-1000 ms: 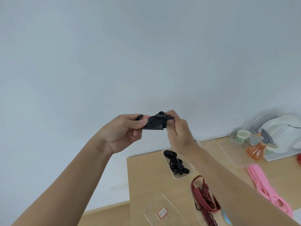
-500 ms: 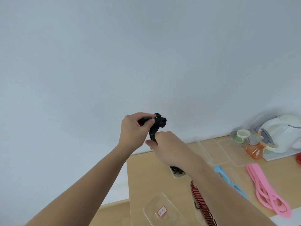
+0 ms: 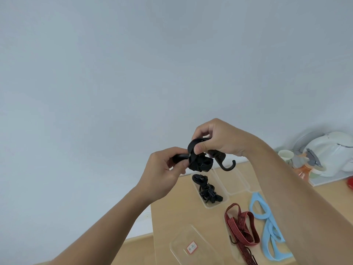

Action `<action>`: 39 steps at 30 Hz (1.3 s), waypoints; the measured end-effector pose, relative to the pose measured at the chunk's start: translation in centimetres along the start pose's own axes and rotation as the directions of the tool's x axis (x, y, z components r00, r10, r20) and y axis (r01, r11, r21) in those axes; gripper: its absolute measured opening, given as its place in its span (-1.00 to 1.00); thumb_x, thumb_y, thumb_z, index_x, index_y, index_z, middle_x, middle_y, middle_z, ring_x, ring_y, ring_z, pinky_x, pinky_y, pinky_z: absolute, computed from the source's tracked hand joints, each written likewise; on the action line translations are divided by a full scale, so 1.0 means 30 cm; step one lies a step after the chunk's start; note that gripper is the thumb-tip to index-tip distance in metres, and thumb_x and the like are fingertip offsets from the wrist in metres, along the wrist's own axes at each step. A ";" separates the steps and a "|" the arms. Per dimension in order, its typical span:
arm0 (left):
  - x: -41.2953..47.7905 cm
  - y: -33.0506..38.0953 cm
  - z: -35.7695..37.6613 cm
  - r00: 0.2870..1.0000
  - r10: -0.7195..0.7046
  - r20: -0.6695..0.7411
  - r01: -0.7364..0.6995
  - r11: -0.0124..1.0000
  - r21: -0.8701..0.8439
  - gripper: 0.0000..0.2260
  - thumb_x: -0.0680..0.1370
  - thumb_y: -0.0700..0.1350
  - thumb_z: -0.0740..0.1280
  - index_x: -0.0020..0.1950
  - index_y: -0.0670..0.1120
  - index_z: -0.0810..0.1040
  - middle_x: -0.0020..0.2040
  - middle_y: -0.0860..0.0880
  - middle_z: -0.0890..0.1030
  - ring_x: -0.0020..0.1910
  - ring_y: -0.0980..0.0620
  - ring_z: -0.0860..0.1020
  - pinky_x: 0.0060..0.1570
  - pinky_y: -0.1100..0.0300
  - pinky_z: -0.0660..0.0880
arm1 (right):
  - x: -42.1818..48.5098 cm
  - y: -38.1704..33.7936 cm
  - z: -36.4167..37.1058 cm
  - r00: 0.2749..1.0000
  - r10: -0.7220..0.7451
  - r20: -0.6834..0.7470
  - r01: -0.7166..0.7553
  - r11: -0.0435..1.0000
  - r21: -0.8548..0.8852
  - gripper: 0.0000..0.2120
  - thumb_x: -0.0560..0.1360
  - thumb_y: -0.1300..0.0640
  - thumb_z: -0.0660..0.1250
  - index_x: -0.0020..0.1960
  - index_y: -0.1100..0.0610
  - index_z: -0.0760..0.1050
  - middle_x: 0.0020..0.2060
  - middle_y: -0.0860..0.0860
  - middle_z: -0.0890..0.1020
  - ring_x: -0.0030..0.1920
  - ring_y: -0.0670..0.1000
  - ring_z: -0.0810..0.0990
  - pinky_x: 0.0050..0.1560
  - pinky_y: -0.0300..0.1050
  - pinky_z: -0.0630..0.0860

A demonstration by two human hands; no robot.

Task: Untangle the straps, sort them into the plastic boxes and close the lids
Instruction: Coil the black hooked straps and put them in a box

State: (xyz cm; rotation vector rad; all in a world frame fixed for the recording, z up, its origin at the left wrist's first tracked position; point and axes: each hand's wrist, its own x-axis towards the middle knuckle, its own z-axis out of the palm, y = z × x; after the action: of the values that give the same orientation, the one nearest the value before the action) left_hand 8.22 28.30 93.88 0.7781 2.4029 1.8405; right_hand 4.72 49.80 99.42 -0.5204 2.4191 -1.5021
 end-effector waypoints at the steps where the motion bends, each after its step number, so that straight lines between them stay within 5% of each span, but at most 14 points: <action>1: -0.004 0.010 -0.001 1.000 -0.005 -0.009 0.005 0.999 -0.052 -0.78 0.58 -0.38 0.36 0.02 -0.05 0.62 -0.19 0.05 0.68 -0.29 0.09 0.58 -0.19 0.28 0.51 | 0.009 0.024 0.008 1.000 -0.024 0.004 0.024 0.998 0.063 -0.72 0.34 0.00 0.62 -0.11 0.15 0.65 -0.24 0.04 0.67 -0.28 0.02 0.59 -0.20 -0.08 0.57; 5: -0.007 0.035 -0.003 1.000 -0.009 -0.009 0.007 0.982 -0.190 -0.84 0.57 -0.40 0.37 -0.02 -0.19 0.47 -0.24 -0.08 0.62 -0.34 0.01 0.57 -0.23 0.23 0.52 | 0.043 0.118 0.072 1.000 -0.007 -0.007 0.009 0.934 0.357 -0.39 0.20 -0.30 0.61 -0.06 0.17 0.59 -0.23 0.05 0.64 -0.24 0.03 0.61 -0.21 -0.16 0.55; 9: 0.015 0.049 -0.013 0.997 -0.023 -0.068 0.003 0.962 -0.274 -0.89 0.59 -0.38 0.37 -0.05 -0.24 0.46 -0.32 -0.09 0.59 -0.36 -0.06 0.54 -0.29 0.12 0.49 | 0.038 0.161 0.242 0.989 0.147 0.010 -0.126 0.812 0.570 -0.77 0.59 0.04 0.31 -0.17 0.16 0.49 -0.29 0.12 0.55 -0.44 0.04 0.41 -0.44 -0.15 0.24; 11: 0.032 0.044 -0.020 0.983 -0.082 -0.164 0.033 0.958 -0.284 -0.90 0.59 -0.37 0.36 -0.04 -0.24 0.47 -0.34 -0.12 0.58 -0.38 -0.08 0.51 -0.33 0.08 0.48 | 0.024 0.156 0.337 0.958 0.285 -0.037 -0.212 0.786 0.580 -0.63 0.65 -0.11 0.18 -0.17 0.12 0.51 -0.28 0.14 0.56 -0.54 0.01 0.31 -0.46 -0.16 0.14; 13: 0.045 0.026 -0.029 0.956 -0.144 -0.254 0.072 0.960 -0.272 -0.91 0.59 -0.37 0.35 -0.02 -0.23 0.47 -0.33 -0.10 0.58 -0.38 -0.03 0.52 -0.34 0.16 0.50 | 0.016 0.162 0.399 0.940 0.319 -0.121 -0.205 0.812 0.546 -0.40 0.64 -0.33 0.04 -0.08 0.15 0.56 -0.34 0.11 0.55 -0.55 0.00 0.27 -0.46 -0.19 0.13; 16: 0.052 -0.012 -0.033 0.924 -0.192 -0.330 0.116 0.964 -0.237 -0.89 0.58 -0.37 0.35 -0.02 -0.21 0.47 -0.31 -0.11 0.61 -0.38 -0.01 0.56 -0.34 0.22 0.52 | 0.005 0.168 0.437 0.909 0.277 -0.311 -0.159 0.921 0.356 -0.27 0.58 -0.37 -0.01 -0.02 0.28 0.56 -0.42 -0.01 0.51 -0.52 -0.05 0.35 -0.42 -0.13 0.30; 18: 0.051 -0.036 -0.032 0.907 -0.211 -0.365 0.141 0.967 -0.211 -0.91 0.58 -0.34 0.37 -0.01 -0.23 0.48 -0.30 -0.09 0.63 -0.36 -0.01 0.58 -0.30 0.19 0.56 | -0.011 0.169 0.453 0.887 0.214 -0.408 -0.155 0.973 0.174 -0.44 0.61 -0.32 0.10 0.01 0.17 0.55 -0.38 -0.05 0.54 -0.45 -0.06 0.46 -0.30 0.01 0.44; 20: 0.051 -0.049 -0.033 0.885 -0.233 -0.402 0.157 0.964 -0.214 -0.91 0.58 -0.32 0.38 0.01 -0.24 0.48 -0.29 -0.09 0.64 -0.34 -0.02 0.59 -0.25 0.14 0.60 | -0.028 0.167 0.469 0.877 0.184 -0.444 -0.124 0.979 0.161 -0.66 0.60 -0.20 0.28 0.25 0.00 0.49 -0.26 -0.06 0.63 -0.39 -0.09 0.60 -0.28 -0.07 0.48; 22: 0.056 -0.051 -0.038 0.866 -0.251 -0.432 0.167 0.960 -0.223 -0.91 0.58 -0.30 0.38 0.01 -0.23 0.48 -0.27 -0.11 0.64 -0.34 -0.01 0.60 -0.24 0.15 0.60 | -0.040 0.181 0.495 0.869 0.173 -0.464 -0.105 0.980 0.168 -0.54 0.56 -0.07 0.39 0.42 -0.08 0.36 -0.16 -0.12 0.66 -0.32 -0.12 0.66 -0.21 -0.19 0.47; 25: 0.060 -0.050 -0.043 0.854 -0.265 -0.447 0.180 0.958 -0.224 -0.91 0.59 -0.29 0.38 0.01 -0.22 0.48 -0.27 -0.10 0.65 -0.35 0.03 0.59 -0.25 0.19 0.60 | -0.048 0.218 0.536 0.797 -0.019 -0.604 -0.104 0.980 -0.167 -0.54 0.56 0.09 0.39 0.43 0.06 0.43 -0.22 -0.12 0.62 -0.32 -0.15 0.54 -0.17 -0.20 0.43; 28: 0.056 -0.056 -0.038 0.849 -0.279 -0.448 0.197 0.955 -0.221 -0.91 0.58 -0.27 0.40 -0.01 -0.18 0.49 -0.24 -0.13 0.66 -0.35 0.03 0.57 -0.23 0.19 0.58 | -0.052 0.230 0.540 0.703 -0.187 -0.686 -0.034 0.955 -0.295 -0.62 0.54 0.17 0.42 0.35 0.16 0.51 -0.08 -0.05 0.71 -0.11 -0.05 0.65 -0.09 -0.17 0.57; 31: 0.056 -0.067 -0.039 0.825 -0.287 -0.486 0.205 0.955 -0.216 -0.88 0.57 -0.25 0.41 -0.07 -0.09 0.49 -0.22 -0.07 0.67 -0.30 0.07 0.60 -0.22 0.26 0.51 | -0.055 0.218 0.527 0.705 -0.211 -0.677 0.010 0.958 -0.288 -0.69 0.52 0.20 0.45 0.25 0.17 0.58 -0.08 -0.08 0.71 -0.09 -0.11 0.64 -0.09 -0.28 0.54; 35: 0.058 -0.088 -0.042 0.817 -0.297 -0.494 0.211 0.952 -0.223 -0.86 0.57 -0.24 0.40 -0.07 -0.04 0.48 -0.15 -0.04 0.67 -0.15 -0.03 0.65 -0.09 0.14 0.52 | -0.050 0.196 0.500 0.770 -0.047 -0.637 -0.013 0.996 -0.090 -0.73 0.53 0.23 0.43 0.23 0.15 0.61 -0.23 -0.26 0.62 -0.32 -0.18 0.56 -0.25 -0.44 0.39; 39: 0.061 -0.092 -0.043 0.819 -0.274 -0.505 0.216 0.961 -0.172 -0.85 0.59 -0.22 0.39 -0.07 -0.01 0.49 -0.10 -0.01 0.68 -0.12 -0.02 0.65 -0.08 0.04 0.54 | -0.049 0.163 0.485 0.818 0.038 -0.573 0.036 0.992 0.118 -0.78 0.58 0.13 0.39 0.18 -0.09 0.53 -0.13 -0.18 0.71 -0.33 -0.05 0.58 -0.23 -0.14 0.60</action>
State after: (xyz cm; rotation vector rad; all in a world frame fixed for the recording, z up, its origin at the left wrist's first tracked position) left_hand 5.19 27.34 92.28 -0.0766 2.4900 2.2654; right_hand 10.87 40.61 88.67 -0.0225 2.7100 -2.0287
